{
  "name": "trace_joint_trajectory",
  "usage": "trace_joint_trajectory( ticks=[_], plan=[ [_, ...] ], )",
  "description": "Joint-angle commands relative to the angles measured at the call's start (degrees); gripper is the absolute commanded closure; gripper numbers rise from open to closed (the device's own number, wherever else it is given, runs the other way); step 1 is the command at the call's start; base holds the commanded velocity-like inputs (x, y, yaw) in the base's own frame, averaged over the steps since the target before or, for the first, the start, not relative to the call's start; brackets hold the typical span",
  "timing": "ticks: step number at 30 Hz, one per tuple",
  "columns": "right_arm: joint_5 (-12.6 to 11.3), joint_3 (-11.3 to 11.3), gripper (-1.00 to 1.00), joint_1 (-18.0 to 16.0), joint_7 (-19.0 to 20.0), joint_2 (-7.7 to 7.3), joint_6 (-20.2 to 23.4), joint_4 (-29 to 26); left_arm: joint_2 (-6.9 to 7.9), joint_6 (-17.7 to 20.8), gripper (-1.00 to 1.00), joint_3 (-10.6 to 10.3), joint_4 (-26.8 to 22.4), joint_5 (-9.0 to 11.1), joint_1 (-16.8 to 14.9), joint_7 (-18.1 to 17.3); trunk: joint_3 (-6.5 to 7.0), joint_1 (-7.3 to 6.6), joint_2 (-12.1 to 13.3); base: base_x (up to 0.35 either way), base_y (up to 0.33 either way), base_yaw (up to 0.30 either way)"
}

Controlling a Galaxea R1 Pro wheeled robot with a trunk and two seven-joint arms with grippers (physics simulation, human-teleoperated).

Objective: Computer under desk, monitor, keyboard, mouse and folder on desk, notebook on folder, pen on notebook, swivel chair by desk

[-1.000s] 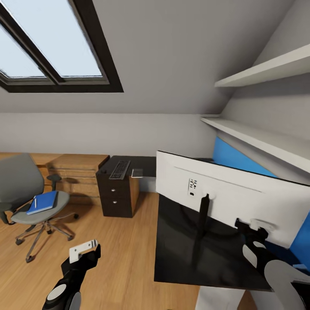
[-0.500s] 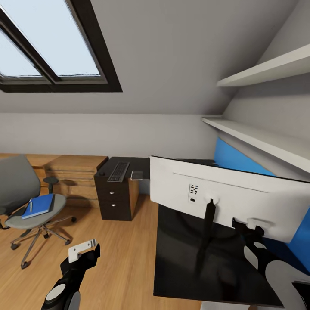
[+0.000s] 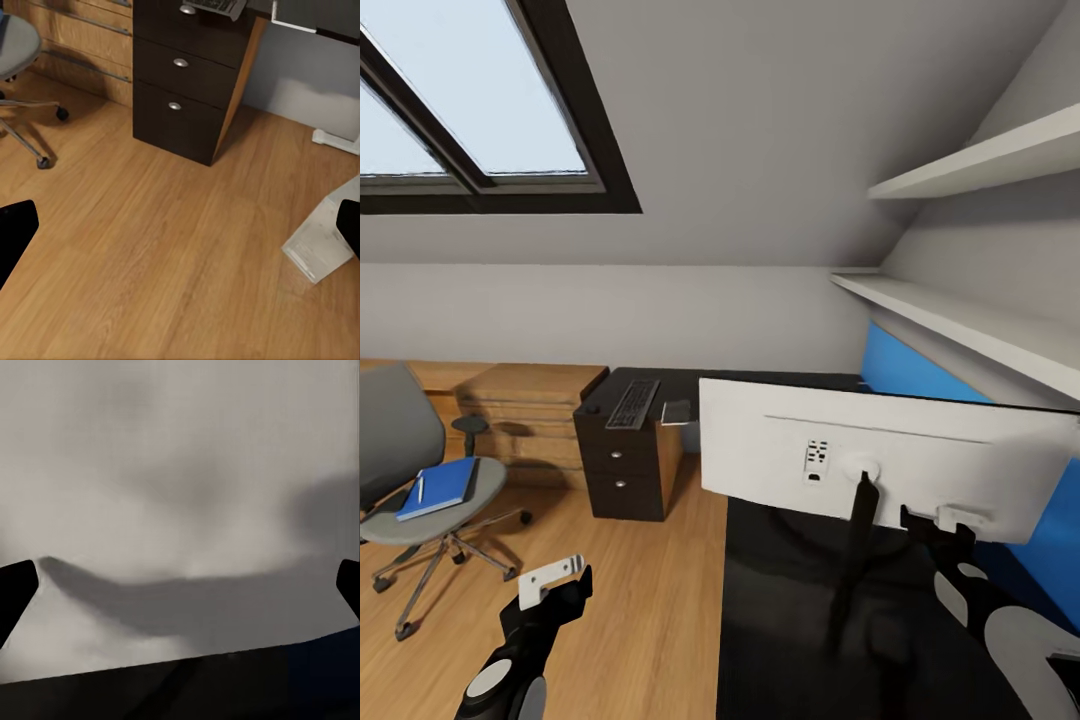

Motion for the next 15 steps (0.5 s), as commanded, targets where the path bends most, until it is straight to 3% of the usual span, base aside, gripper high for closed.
trace_joint_trajectory(
  ticks=[1,8,9,11,15],
  plan=[
    [-0.3,-0.1,-1.00,0.0,0.1,-0.06,-0.2,0.0,-0.03,0.2,-1.00,0.0,-0.1,0.6,0.0,0.3,-0.07,0.04,-0.1,0.135,0.000,0.000],
    [-0.4,-0.1,-1.00,-0.1,-0.5,-0.08,-0.2,-0.5,0.03,0.2,-1.00,0.4,0.0,0.6,0.0,0.3,-0.07,0.04,-0.1,0.078,-0.046,0.000],
    [-0.4,-0.2,-1.00,-0.1,-0.5,-0.11,-0.2,-0.5,0.00,0.2,-1.00,2.9,0.0,0.6,0.0,0.4,-0.07,0.04,-0.1,0.067,-0.012,0.000],
    [-0.4,-0.2,-1.00,-0.1,-0.5,-0.15,-0.2,-0.5,-0.02,0.2,-1.00,4.3,0.0,0.6,0.0,0.3,-0.07,0.04,-0.1,0.044,-0.015,0.000],
    [-0.4,-0.2,-1.00,-0.1,-0.5,-0.18,-0.2,-0.5,-0.04,0.0,-1.00,5.4,0.0,0.6,0.0,0.3,-0.07,0.04,-0.1,0.015,-0.177,0.000]
  ],
)
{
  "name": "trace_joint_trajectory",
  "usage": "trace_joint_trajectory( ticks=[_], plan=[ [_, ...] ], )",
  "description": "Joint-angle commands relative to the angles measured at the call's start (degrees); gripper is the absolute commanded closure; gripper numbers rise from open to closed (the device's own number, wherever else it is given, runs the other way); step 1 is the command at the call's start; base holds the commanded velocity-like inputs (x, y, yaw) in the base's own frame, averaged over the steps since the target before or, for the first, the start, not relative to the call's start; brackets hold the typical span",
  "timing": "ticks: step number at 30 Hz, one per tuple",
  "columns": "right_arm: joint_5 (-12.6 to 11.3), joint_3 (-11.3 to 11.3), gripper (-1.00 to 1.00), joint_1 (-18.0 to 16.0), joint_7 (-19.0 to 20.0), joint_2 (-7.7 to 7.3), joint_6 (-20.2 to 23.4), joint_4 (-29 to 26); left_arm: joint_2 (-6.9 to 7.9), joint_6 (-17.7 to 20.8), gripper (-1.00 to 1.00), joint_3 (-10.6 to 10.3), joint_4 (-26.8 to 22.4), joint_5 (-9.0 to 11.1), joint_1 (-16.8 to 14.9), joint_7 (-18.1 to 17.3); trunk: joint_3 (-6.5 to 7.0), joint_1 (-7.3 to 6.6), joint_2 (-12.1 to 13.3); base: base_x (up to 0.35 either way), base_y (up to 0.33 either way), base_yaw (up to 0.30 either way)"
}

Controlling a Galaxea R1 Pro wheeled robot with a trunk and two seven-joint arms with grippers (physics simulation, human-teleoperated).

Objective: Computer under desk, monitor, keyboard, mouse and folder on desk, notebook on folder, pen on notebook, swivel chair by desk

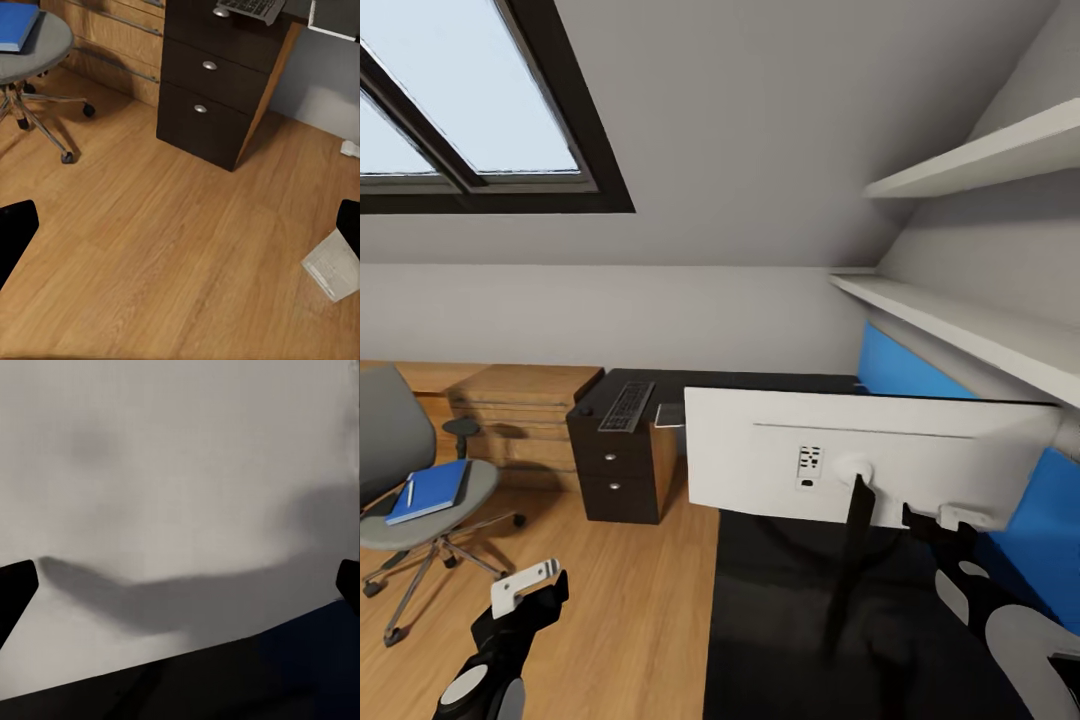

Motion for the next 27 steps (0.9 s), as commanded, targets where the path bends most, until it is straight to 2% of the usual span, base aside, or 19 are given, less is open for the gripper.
trace_joint_trajectory(
  ticks=[1,6,9,11,20,27],
  plan=[
    [-0.4,-0.2,-1.00,0.0,0.1,-0.01,-0.2,0.0,-0.03,0.2,-1.00,0.1,-0.1,0.6,0.0,0.3,-0.08,0.02,-0.1,0.006,-0.281,0.000],
    [-0.4,-0.1,-1.00,-0.1,0.1,0.05,-0.2,0.0,0.04,0.3,-1.00,1.1,-0.2,0.6,0.0,0.4,-0.08,0.02,-0.1,0.002,-0.205,0.000],
    [-0.4,-0.1,-1.00,-0.1,0.1,0.00,-0.2,0.0,0.05,0.3,-1.00,3.5,-0.2,0.6,0.0,0.5,-0.08,0.02,-0.1,0.000,-0.018,0.000],
    [-0.4,-0.1,-1.00,-0.1,0.1,-0.01,-0.2,0.0,0.05,0.3,-1.00,4.5,-0.2,0.6,0.0,0.5,-0.08,0.02,-0.1,0.020,-0.006,0.000],
    [-0.3,-0.2,-1.00,-0.1,0.1,-0.17,-0.2,0.1,-0.01,0.3,-1.00,6.3,-0.2,0.7,0.0,0.6,-0.08,0.02,-0.1,0.225,-0.052,0.000],
    [-0.3,-0.2,-1.00,-0.1,0.1,-0.19,-0.2,0.1,-0.21,0.2,-1.00,6.7,-0.2,0.7,0.0,0.6,-0.08,0.02,-0.1,0.056,-0.013,0.000]
  ],
)
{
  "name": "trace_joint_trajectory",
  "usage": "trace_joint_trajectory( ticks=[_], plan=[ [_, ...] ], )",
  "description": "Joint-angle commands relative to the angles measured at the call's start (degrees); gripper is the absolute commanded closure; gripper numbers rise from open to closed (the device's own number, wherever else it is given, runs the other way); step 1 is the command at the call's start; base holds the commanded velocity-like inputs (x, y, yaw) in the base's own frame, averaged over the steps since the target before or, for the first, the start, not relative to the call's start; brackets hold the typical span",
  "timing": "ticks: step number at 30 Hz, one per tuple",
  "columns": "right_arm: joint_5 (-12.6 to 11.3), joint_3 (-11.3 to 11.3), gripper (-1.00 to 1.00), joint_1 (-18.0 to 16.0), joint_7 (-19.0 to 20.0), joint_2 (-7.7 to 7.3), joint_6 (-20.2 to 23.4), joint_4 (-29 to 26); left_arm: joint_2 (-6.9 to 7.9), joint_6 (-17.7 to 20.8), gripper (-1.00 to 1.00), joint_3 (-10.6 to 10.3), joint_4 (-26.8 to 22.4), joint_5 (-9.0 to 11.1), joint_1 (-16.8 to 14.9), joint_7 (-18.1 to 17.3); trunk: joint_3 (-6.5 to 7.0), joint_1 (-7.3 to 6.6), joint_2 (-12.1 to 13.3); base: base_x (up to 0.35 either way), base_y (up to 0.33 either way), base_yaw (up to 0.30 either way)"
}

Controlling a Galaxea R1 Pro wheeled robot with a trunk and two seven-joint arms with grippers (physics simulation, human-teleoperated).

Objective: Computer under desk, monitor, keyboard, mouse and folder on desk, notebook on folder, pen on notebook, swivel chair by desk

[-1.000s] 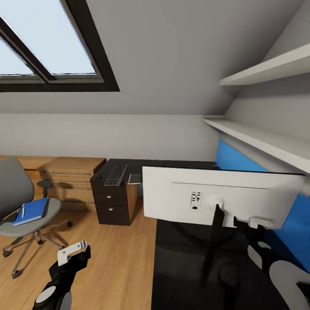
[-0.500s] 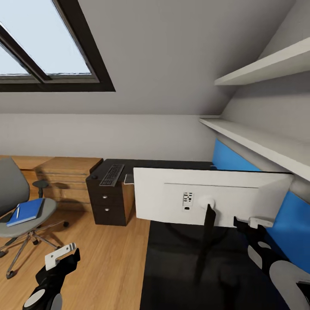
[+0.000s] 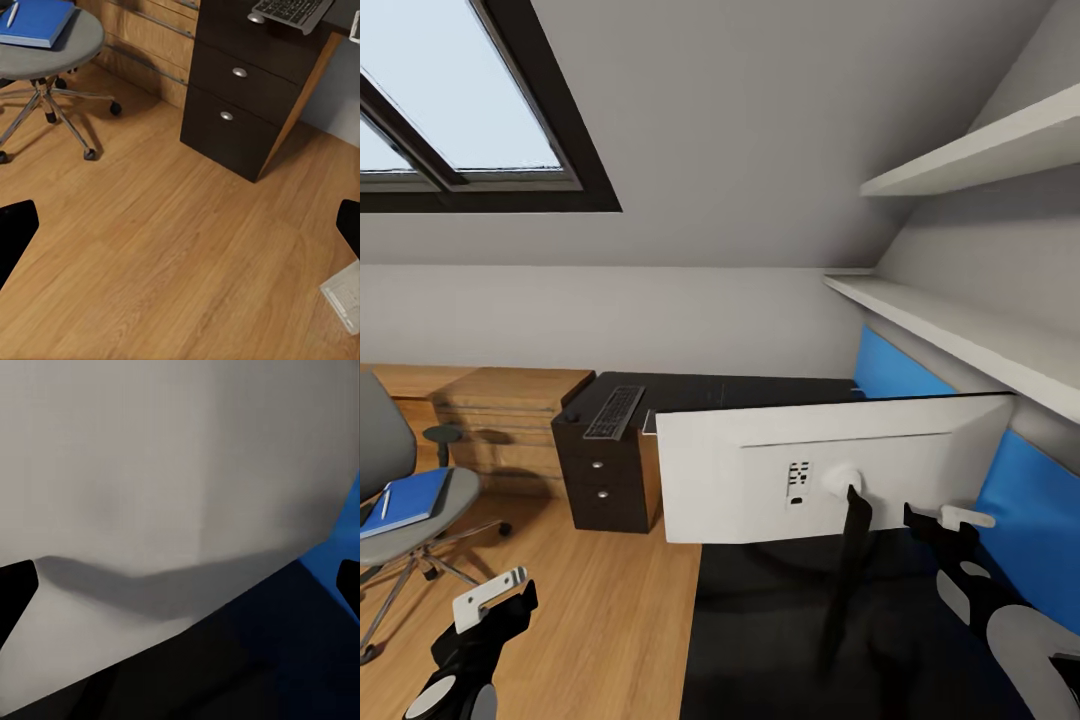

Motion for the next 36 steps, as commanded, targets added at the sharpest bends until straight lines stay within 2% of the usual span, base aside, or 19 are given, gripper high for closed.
trace_joint_trajectory(
  ticks=[1,14,21,33,36],
  plan=[
    [-0.4,-0.1,-1.00,-0.1,0.2,0.00,-0.2,0.1,-0.02,0.2,-1.00,0.0,-0.1,0.6,0.0,0.3,-0.07,0.02,-0.1,0.005,-0.001,0.000],
    [-0.4,-0.1,-1.00,-0.1,0.1,0.00,-0.2,0.1,-0.10,0.2,-1.00,0.0,-0.1,0.6,0.0,0.3,-0.07,0.02,-0.1,0.000,-0.001,0.000],
    [-0.5,-0.1,-1.00,0.0,0.1,0.01,-0.2,0.1,0.10,0.2,-1.00,0.0,-0.1,0.6,0.0,0.2,-0.07,0.02,-0.1,-0.137,-0.154,0.000],
    [-0.5,-0.1,-1.00,-0.1,0.1,0.07,-0.2,0.1,0.20,0.2,-1.00,0.0,-0.1,0.6,0.0,0.3,-0.07,0.02,-0.1,-0.019,-0.082,0.000],
    [-0.3,-0.1,-1.00,0.0,-0.8,0.65,-0.6,-0.5,-0.52,0.0,-1.00,-0.3,-0.1,0.6,0.0,0.0,-0.07,0.02,-0.1,0.000,0.000,0.000]
  ],
)
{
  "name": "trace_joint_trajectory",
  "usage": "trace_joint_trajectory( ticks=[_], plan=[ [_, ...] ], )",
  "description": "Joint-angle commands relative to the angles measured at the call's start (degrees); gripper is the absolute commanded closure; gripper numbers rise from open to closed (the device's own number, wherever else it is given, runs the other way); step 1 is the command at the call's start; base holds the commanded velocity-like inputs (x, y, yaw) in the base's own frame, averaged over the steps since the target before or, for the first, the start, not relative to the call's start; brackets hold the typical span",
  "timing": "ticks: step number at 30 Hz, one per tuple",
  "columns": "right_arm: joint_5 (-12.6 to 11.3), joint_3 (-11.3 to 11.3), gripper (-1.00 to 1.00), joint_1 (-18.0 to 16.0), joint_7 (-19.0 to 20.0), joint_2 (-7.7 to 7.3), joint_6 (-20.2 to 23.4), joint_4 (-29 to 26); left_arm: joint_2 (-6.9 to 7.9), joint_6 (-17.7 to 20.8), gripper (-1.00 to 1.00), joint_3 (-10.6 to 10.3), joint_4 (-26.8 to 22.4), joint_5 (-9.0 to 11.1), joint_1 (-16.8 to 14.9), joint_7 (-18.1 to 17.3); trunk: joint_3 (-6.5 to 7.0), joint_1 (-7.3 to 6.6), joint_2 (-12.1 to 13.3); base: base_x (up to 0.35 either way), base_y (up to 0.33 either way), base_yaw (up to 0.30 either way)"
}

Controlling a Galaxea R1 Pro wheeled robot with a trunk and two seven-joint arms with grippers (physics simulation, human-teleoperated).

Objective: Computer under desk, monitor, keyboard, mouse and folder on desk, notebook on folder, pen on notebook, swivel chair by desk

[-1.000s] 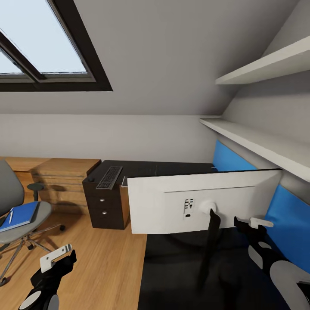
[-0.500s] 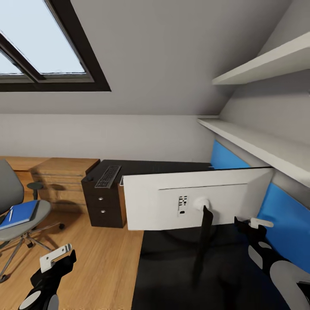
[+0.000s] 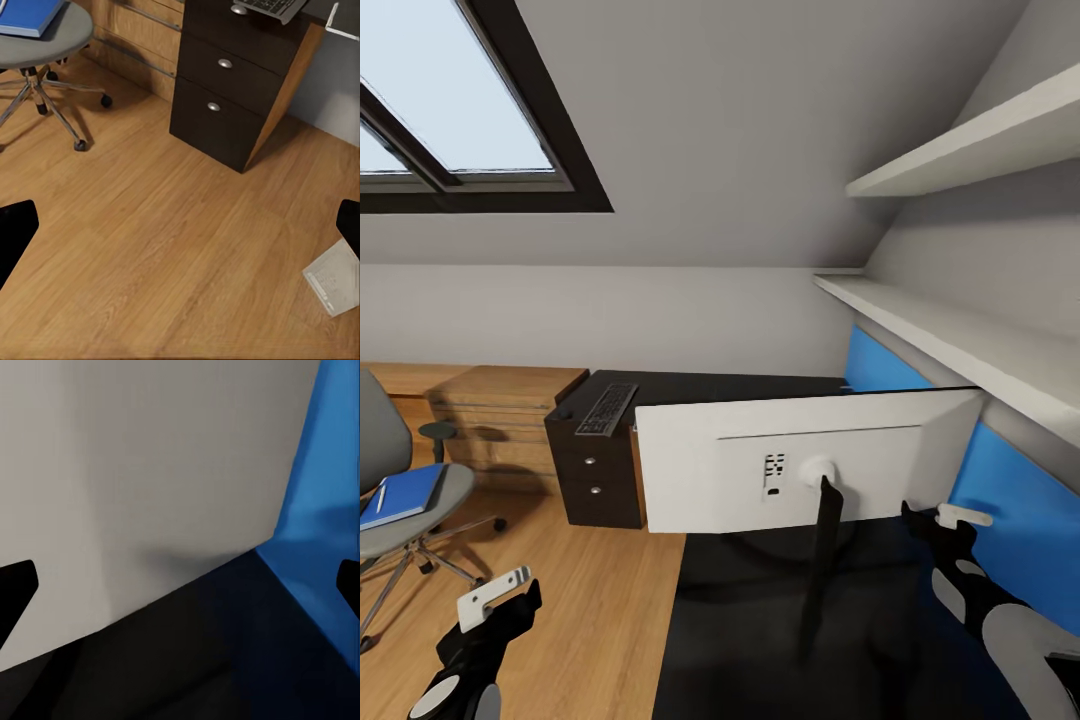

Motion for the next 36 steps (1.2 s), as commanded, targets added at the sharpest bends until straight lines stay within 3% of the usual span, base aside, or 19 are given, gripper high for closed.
trace_joint_trajectory(
  ticks=[1,17,36],
  plan=[
    [-0.4,0.0,-1.00,0.0,-0.2,0.01,-0.2,0.1,-0.02,0.2,-1.00,0.0,-0.1,0.6,0.0,0.3,-0.08,0.02,-0.1,0.000,0.000,0.000],
    [-0.5,-0.1,-1.00,-0.1,0.0,-0.03,-0.2,0.3,-0.57,0.1,-1.00,0.1,-0.1,0.6,0.0,0.3,-0.08,0.02,-0.1,0.002,0.000,0.000],
    [-0.4,-0.1,-1.00,-0.1,0.0,-0.03,-0.2,0.3,-0.57,0.1,-1.00,0.0,-0.1,0.6,0.0,0.3,-0.08,0.02,-0.1,0.144,0.000,0.000]
  ],
)
